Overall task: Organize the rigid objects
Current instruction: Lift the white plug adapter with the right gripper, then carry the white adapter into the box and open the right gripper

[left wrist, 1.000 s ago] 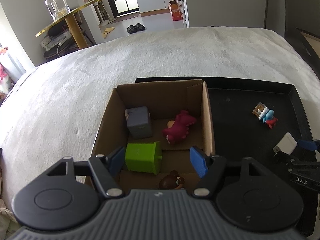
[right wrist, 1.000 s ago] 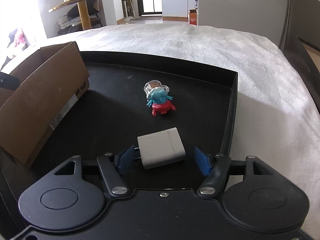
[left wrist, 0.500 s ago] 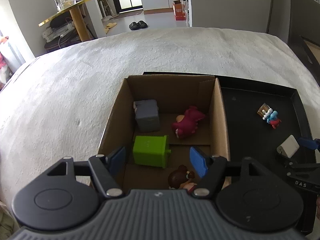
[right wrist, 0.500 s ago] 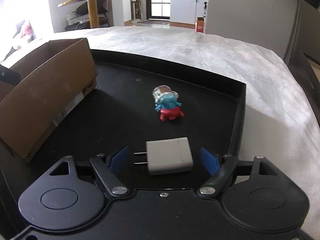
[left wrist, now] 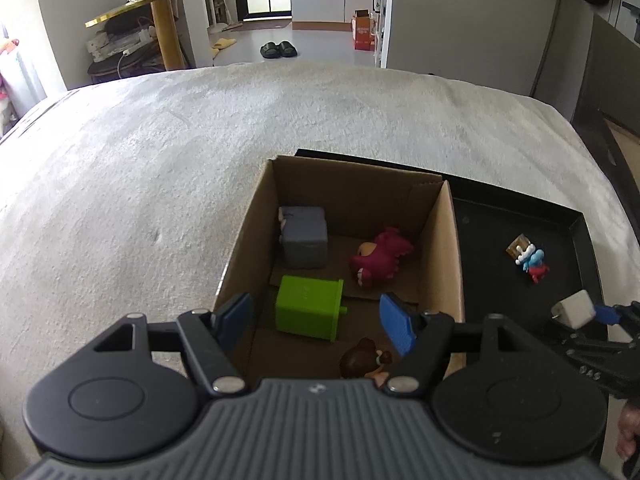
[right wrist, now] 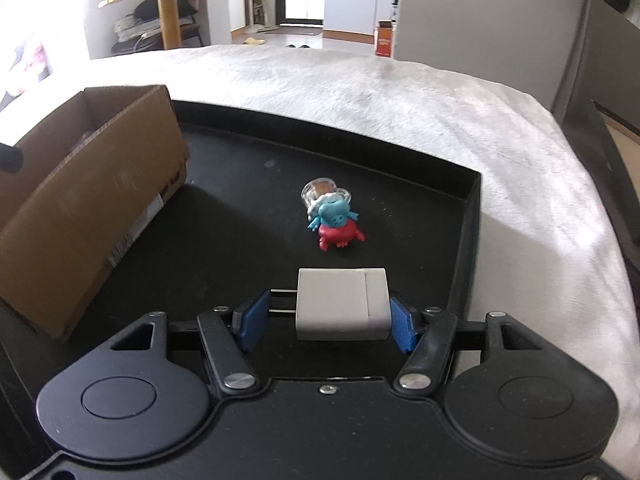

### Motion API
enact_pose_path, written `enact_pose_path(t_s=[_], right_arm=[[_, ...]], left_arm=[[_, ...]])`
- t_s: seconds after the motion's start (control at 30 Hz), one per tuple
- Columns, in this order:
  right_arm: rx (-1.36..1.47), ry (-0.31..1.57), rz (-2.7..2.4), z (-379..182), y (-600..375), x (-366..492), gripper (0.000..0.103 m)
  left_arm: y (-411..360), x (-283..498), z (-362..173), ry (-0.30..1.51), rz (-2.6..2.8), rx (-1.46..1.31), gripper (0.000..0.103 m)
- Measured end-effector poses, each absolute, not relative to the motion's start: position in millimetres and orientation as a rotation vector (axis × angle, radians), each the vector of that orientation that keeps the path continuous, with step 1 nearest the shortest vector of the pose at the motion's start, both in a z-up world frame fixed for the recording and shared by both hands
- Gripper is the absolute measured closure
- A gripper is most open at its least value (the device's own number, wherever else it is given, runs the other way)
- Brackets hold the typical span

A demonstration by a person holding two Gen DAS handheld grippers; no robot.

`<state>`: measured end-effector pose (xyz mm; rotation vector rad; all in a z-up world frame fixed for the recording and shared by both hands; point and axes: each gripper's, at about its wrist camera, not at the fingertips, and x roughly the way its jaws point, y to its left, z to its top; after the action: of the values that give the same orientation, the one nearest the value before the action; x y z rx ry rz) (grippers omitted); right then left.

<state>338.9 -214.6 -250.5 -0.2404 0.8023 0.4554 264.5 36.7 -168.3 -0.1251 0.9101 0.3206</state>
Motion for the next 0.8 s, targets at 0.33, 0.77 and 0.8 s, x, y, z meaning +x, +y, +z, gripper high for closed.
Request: enact_pose_path(t_s=[0.33, 0.77, 0.8], right_arm=[[-0.220, 0.780, 0.390, -213.0, -208.7, 318.5, 0.042], [-0.204, 0.731, 0.370, -174.5, -172.3, 302.8, 0.042], [-0.207, 0.729, 0.370, -173.3, -169.3, 301.7, 0.042]], left_arm=[[53.8, 245.8, -156.3, 0.871, 0.297, -0.166, 0.033], [90.9, 228.3, -162.7, 0.865, 0.272, -0.250, 0.033], [93.1, 227.4, -164.4, 0.862, 0.269, -0.254, 0.033]])
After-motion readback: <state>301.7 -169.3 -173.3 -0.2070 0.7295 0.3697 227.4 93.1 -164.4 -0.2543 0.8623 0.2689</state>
